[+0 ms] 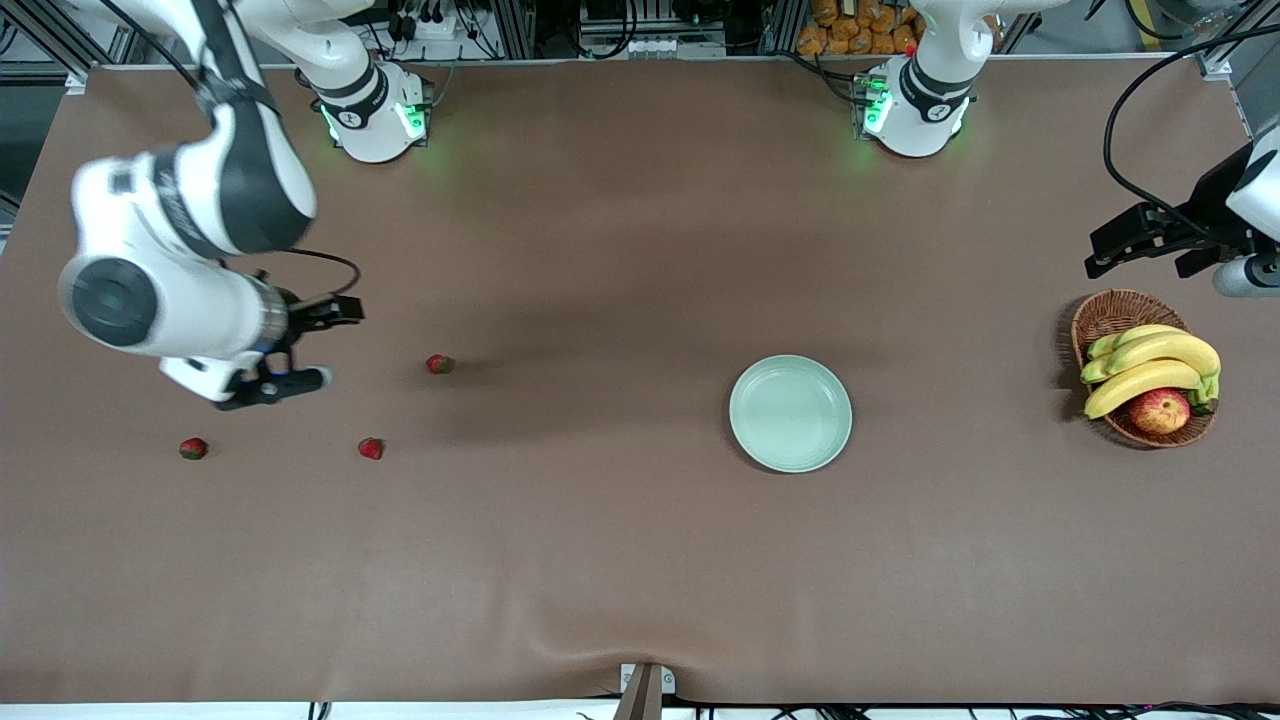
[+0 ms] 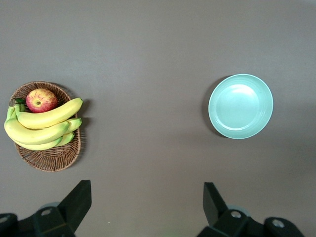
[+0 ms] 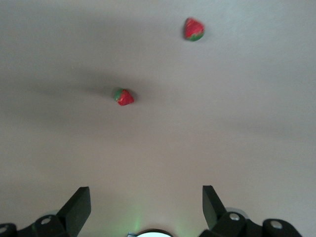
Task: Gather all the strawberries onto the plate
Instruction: 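Reach the right gripper down and grasp the nearest red strawberry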
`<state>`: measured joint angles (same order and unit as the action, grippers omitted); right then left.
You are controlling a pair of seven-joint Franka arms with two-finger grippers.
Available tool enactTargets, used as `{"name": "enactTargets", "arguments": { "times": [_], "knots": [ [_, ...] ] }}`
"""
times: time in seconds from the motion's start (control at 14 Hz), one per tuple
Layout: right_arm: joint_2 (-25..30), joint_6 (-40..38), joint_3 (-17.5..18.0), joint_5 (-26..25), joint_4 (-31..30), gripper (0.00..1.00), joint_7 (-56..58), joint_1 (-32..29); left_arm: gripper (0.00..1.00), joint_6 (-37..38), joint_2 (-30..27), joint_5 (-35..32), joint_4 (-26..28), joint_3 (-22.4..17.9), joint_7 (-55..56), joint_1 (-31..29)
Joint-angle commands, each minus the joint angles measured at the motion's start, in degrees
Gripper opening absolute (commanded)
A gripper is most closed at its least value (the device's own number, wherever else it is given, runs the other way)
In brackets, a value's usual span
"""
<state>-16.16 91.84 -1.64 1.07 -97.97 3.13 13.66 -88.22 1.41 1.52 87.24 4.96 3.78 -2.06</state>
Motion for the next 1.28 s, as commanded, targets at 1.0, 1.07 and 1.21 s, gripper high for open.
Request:
{"name": "enactTargets", "arguments": {
  "times": [1.0, 1.07, 1.21],
  "knots": [
    [-6.25, 45.33, -0.47, 0.6, -24.37, 1.0, 32.63, 6.03, 1.0, 0.6, 0.44, 0.32, -0.06, 0.31, 0.0, 0.48],
    [-7.65, 48.84, -0.47, 0.6, -25.07, 1.0, 33.25, 5.86, 1.0, 0.6, 0.88, 0.32, -0.06, 0.31, 0.0, 0.48],
    [-8.19, 52.29, -0.47, 0.6, -27.0, 1.0, 33.88, 5.85, 1.0, 0.6, 0.88, 0.32, -0.14, 0.31, -0.18, 0.39]
  ]
}}
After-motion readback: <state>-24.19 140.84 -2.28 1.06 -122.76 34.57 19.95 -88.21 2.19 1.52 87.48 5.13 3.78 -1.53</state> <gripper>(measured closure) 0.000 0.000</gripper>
